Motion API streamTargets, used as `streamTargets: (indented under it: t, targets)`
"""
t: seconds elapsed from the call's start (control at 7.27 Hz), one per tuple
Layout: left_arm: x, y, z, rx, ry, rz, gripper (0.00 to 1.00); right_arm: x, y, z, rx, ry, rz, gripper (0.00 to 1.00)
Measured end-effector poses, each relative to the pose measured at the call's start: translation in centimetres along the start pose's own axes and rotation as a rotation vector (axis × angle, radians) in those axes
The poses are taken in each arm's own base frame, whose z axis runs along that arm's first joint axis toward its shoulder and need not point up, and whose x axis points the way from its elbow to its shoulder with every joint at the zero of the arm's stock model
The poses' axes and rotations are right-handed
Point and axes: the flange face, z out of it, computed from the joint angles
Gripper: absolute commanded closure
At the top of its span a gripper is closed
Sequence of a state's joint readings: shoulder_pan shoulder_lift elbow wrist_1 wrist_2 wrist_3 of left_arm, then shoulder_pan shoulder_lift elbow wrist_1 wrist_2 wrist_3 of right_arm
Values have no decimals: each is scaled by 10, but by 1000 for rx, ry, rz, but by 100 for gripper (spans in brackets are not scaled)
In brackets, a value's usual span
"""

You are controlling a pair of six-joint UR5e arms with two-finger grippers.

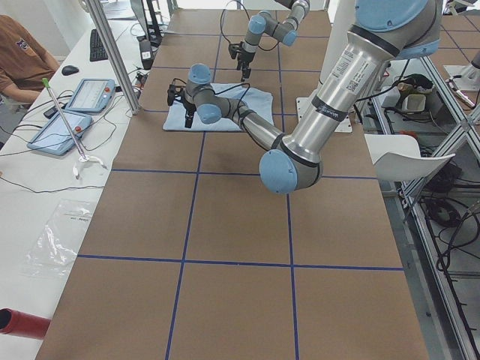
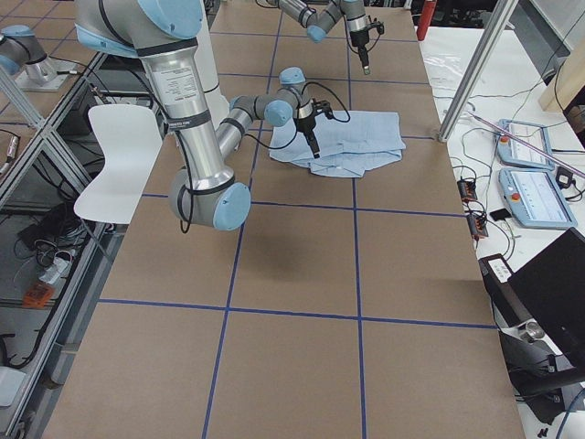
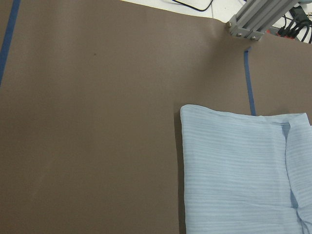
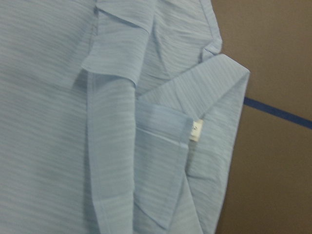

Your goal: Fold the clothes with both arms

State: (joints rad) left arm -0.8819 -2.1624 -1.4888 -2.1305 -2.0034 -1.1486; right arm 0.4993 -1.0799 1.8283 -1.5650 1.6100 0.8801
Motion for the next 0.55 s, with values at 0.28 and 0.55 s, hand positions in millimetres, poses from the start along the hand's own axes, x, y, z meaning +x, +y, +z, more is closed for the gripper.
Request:
streamTargets:
  t: [0.28, 0.55]
  targets:
    - [-4, 1, 2, -2, -5, 1, 0, -32, -38, 26, 24, 29, -27, 0]
    - [-9, 2, 7, -8, -14, -4, 0, -40, -44, 53, 32, 35, -57, 0]
